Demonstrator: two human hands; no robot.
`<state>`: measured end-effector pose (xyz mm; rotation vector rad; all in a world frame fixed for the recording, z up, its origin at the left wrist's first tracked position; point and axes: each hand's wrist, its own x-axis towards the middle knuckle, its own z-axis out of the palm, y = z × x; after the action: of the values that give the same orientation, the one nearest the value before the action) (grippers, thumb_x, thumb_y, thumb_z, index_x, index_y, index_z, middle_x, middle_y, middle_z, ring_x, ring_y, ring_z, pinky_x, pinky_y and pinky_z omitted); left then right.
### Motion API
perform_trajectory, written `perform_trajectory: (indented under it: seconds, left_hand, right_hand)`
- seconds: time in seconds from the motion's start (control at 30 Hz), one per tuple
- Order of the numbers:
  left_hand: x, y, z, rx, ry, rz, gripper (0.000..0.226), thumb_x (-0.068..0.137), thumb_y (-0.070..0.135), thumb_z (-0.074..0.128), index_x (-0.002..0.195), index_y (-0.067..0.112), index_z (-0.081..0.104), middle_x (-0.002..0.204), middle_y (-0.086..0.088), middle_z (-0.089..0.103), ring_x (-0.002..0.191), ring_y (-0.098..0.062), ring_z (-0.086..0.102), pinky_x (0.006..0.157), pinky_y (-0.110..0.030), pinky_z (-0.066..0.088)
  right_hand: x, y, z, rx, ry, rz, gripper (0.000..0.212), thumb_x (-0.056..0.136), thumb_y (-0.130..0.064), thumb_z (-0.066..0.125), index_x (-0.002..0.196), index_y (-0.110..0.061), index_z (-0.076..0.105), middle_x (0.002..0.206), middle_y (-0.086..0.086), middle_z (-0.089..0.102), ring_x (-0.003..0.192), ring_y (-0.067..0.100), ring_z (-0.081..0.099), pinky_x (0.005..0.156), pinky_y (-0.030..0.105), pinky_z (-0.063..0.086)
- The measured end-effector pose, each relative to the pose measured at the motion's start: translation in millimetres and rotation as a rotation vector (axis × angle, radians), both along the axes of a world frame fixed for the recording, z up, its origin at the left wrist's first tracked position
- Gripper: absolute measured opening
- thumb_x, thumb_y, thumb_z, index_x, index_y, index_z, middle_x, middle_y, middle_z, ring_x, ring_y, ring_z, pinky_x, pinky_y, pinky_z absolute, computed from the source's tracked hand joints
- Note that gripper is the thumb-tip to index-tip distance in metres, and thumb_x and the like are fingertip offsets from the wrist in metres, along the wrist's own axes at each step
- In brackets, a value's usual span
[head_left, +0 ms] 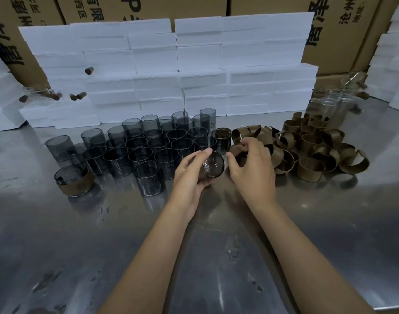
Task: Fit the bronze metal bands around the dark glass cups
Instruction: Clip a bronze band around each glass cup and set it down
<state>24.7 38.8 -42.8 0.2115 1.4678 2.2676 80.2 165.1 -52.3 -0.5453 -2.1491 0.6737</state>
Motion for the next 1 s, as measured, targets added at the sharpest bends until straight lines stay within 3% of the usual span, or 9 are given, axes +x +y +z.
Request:
perform_trajectory:
  seconds: [0.1,0.2,0.27,0.47,0.53,0.63,0.73,0.87,1.0]
  left_hand:
    - [-1.2,0.4,1.2,0.001,-0.007,-0.015,0.032,0.089,0.030,0.076,0.115,0.013,0.069,0.107,-0.006,0.071,0.084,-0.014,0.071,0.076,-0.033,0.059]
    - [-2.1,0.3,0.6,0.006,-0.009,-0.022,0.026,0.088,0.030,0.076,0.109,0.015,0.070,0.109,-0.009,0.071,0.086,-0.015,0.071,0.072,-0.032,0.059]
    - [-2.5,0.0,0.4,0.001,-0.011,-0.025,0.025,0.087,0.030,0.077,0.108,0.016,0.071,0.120,-0.014,0.071,0.093,-0.018,0.070,0.073,-0.032,0.059]
    - [-1.3,-1.3,3.7,0.011,-0.023,-0.024,0.031,0.087,0.031,0.077,0.113,0.015,0.071,0.130,-0.015,0.067,0.102,-0.022,0.069,0.074,-0.032,0.059]
    - [-0.7,-1.2,3.9,0.012,-0.024,-0.027,0.029,0.088,0.030,0.076,0.112,0.016,0.070,0.132,-0.016,0.066,0.102,-0.023,0.068,0.078,-0.035,0.059]
    - [-0.8,-1.9,4.4,0.072,-0.060,-0.017,0.034,0.091,0.030,0.073,0.120,0.014,0.064,0.134,-0.018,0.064,0.111,-0.027,0.068,0.085,-0.040,0.060]
    - [-2.0,-4.3,6.4,0.156,-0.106,-0.047,0.052,0.097,0.037,0.066,0.139,0.009,0.054,0.134,-0.020,0.065,0.121,-0.033,0.067,0.087,-0.041,0.060]
    - [-2.9,-8.5,8.7,0.161,-0.126,-0.134,0.058,0.101,0.050,0.054,0.138,0.006,0.060,0.129,-0.021,0.069,0.120,-0.030,0.067,0.100,-0.042,0.056]
    - [-0.5,-8.0,9.1,0.156,-0.080,-0.190,0.068,0.097,0.062,0.051,0.136,0.008,0.064,0.137,-0.021,0.063,0.134,-0.034,0.056,0.116,-0.049,0.041]
  right_hand:
    - [-14.0,5.4,1.4,0.233,-0.184,-0.086,0.062,0.094,-0.040,0.068,0.142,-0.005,0.047,0.124,0.014,0.058,0.119,0.032,0.049,0.093,0.039,0.043]
    - [-24.2,10.3,-1.5,0.345,-0.379,-0.189,0.060,0.099,-0.047,0.056,0.141,-0.008,0.042,0.119,0.013,0.062,0.116,0.031,0.048,0.095,0.039,0.034]
    - [-24.5,14.4,-2.2,0.360,-0.402,-0.217,0.051,0.098,-0.046,0.056,0.135,-0.012,0.045,0.118,0.011,0.064,0.116,0.030,0.048,0.095,0.040,0.033]
    - [-14.7,16.7,3.6,0.326,-0.072,-0.045,0.058,0.087,-0.018,0.072,0.141,-0.012,0.051,0.138,0.010,0.057,0.129,0.032,0.050,0.106,0.046,0.038]
    - [-12.0,14.3,7.2,0.180,0.058,0.075,0.058,0.088,-0.012,0.074,0.141,-0.009,0.050,0.138,0.010,0.054,0.131,0.029,0.048,0.110,0.042,0.039]
    - [-5.5,6.7,15.5,-0.196,0.235,0.165,0.055,0.086,-0.025,0.082,0.133,-0.018,0.055,0.131,-0.001,0.060,0.120,0.008,0.056,0.098,0.016,0.044]
    - [1.9,-7.6,21.7,-0.448,0.362,0.283,0.048,0.080,-0.033,0.087,0.117,-0.023,0.058,0.107,-0.014,0.069,0.102,0.000,0.066,0.090,0.020,0.053]
    - [4.4,-30.2,18.2,-0.354,0.316,0.406,0.048,0.079,-0.029,0.087,0.102,-0.026,0.045,0.104,-0.012,0.066,0.102,0.009,0.068,0.090,0.033,0.056]
    - [3.8,-41.1,14.8,-0.171,0.237,0.332,0.048,0.078,-0.037,0.086,0.094,-0.028,0.041,0.108,-0.012,0.065,0.106,0.008,0.064,0.084,0.029,0.052]
